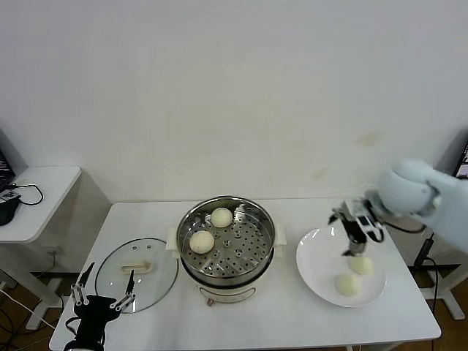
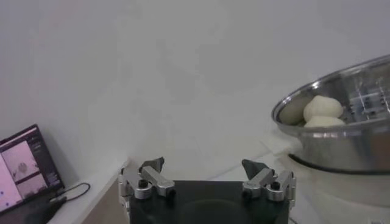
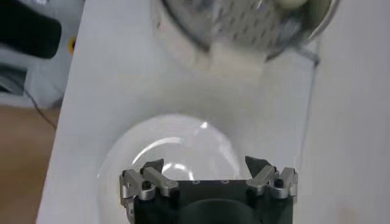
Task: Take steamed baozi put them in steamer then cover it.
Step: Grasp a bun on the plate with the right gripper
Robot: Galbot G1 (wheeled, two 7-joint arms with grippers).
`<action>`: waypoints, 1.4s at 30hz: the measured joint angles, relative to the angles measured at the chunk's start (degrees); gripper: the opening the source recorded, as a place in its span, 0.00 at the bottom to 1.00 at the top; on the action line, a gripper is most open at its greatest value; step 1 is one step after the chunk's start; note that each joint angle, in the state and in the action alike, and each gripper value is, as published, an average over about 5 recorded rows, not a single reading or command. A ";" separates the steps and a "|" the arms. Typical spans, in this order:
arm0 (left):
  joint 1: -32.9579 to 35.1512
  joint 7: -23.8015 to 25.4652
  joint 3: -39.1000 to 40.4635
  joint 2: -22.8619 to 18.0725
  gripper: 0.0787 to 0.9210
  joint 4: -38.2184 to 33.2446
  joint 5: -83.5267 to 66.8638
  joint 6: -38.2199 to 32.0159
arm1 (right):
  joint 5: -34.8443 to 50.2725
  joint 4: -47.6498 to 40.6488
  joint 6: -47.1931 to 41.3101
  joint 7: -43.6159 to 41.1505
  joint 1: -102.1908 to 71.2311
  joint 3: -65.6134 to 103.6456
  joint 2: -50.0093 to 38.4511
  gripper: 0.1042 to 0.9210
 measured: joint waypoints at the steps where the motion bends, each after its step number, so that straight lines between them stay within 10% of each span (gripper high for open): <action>1: 0.04 0.00 -0.03 0.01 0.88 0.10 0.04 0.00 | -0.96 -0.09 0.48 -0.01 -2.59 1.91 -0.75 0.88; 42: 0.25 0.18 -0.90 -1.09 0.88 1.47 1.18 0.14 | -13.57 -15.68 4.70 4.33 -36.71 24.42 7.62 0.79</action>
